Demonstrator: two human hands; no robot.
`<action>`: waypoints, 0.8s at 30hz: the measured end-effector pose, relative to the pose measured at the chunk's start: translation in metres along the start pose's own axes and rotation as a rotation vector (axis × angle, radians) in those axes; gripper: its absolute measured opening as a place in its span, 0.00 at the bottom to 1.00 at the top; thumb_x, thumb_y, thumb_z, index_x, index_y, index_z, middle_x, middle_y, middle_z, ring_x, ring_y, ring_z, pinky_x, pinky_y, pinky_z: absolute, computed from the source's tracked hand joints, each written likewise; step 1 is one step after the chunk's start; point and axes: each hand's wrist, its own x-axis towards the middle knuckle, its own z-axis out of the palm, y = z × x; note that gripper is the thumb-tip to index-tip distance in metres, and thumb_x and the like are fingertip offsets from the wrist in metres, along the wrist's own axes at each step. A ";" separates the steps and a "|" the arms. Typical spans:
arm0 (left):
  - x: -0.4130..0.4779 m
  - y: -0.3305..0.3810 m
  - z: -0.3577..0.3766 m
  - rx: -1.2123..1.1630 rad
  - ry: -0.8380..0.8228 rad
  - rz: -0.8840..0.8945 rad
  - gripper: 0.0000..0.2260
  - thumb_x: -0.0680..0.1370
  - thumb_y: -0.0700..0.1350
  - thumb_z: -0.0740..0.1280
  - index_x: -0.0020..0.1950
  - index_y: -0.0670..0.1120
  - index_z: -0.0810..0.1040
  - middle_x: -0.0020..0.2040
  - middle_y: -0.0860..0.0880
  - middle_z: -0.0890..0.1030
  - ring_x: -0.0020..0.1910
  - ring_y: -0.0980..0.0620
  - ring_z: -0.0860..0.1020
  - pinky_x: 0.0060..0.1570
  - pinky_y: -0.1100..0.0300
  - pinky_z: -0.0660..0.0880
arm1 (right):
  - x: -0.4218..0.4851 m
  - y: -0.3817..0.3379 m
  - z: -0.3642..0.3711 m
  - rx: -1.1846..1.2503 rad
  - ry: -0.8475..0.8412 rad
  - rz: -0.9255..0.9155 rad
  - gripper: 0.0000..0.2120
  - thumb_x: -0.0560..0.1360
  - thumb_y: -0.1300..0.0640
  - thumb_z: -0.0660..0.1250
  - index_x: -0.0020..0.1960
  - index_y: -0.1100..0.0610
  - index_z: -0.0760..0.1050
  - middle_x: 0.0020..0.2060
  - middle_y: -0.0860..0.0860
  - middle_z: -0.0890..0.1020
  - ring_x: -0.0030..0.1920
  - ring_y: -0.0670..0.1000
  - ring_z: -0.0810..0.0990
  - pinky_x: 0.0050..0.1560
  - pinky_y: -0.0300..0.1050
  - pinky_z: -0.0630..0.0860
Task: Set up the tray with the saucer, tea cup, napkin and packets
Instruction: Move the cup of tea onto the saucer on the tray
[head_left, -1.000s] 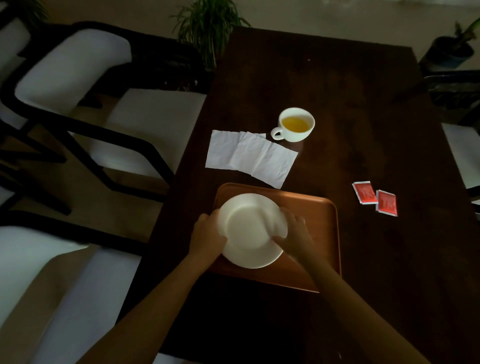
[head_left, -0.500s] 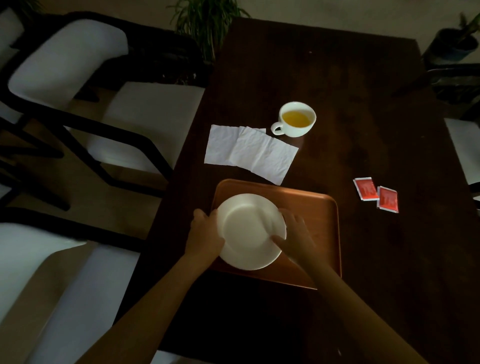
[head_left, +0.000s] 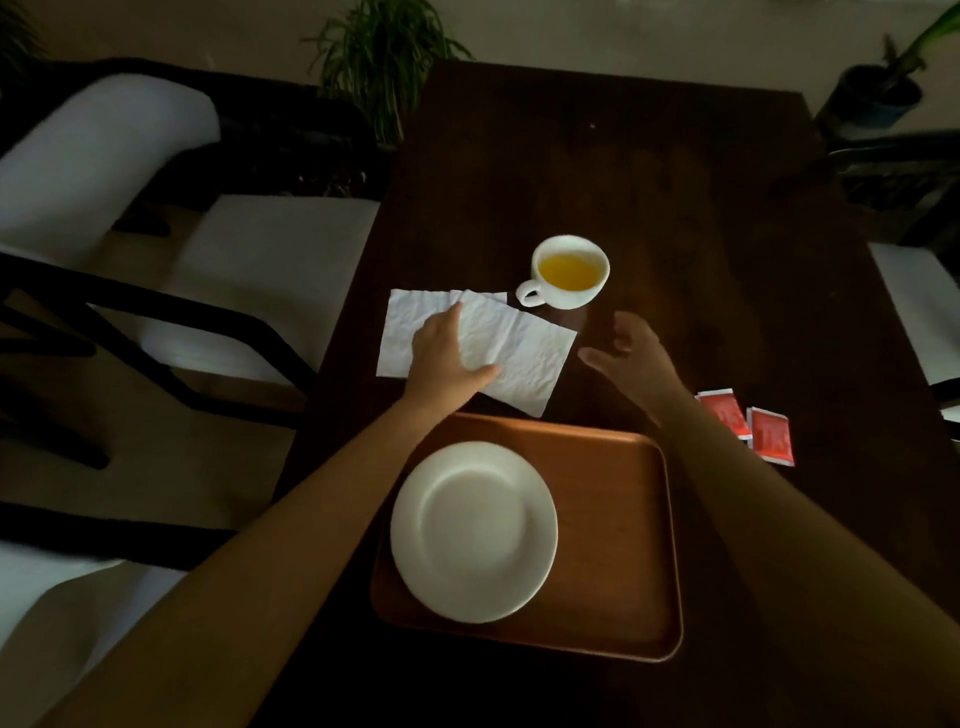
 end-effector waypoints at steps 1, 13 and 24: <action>0.016 0.006 0.004 -0.046 -0.010 0.013 0.39 0.70 0.47 0.72 0.74 0.46 0.53 0.74 0.41 0.58 0.74 0.44 0.54 0.70 0.49 0.58 | 0.013 0.001 -0.003 0.010 -0.003 0.003 0.39 0.66 0.52 0.74 0.71 0.58 0.58 0.69 0.59 0.67 0.65 0.57 0.70 0.64 0.55 0.71; 0.147 0.016 0.062 -0.098 -0.201 0.108 0.46 0.66 0.46 0.76 0.74 0.46 0.49 0.76 0.42 0.54 0.74 0.44 0.56 0.72 0.47 0.59 | 0.108 0.010 0.012 0.163 -0.095 -0.140 0.43 0.63 0.58 0.77 0.70 0.52 0.56 0.70 0.54 0.62 0.69 0.55 0.64 0.69 0.57 0.66; 0.161 0.016 0.070 -0.273 -0.272 0.271 0.35 0.65 0.41 0.77 0.67 0.48 0.64 0.63 0.50 0.72 0.60 0.56 0.71 0.50 0.72 0.70 | 0.118 0.025 0.018 0.362 -0.096 -0.221 0.41 0.62 0.62 0.77 0.67 0.50 0.59 0.65 0.50 0.69 0.64 0.47 0.70 0.56 0.39 0.73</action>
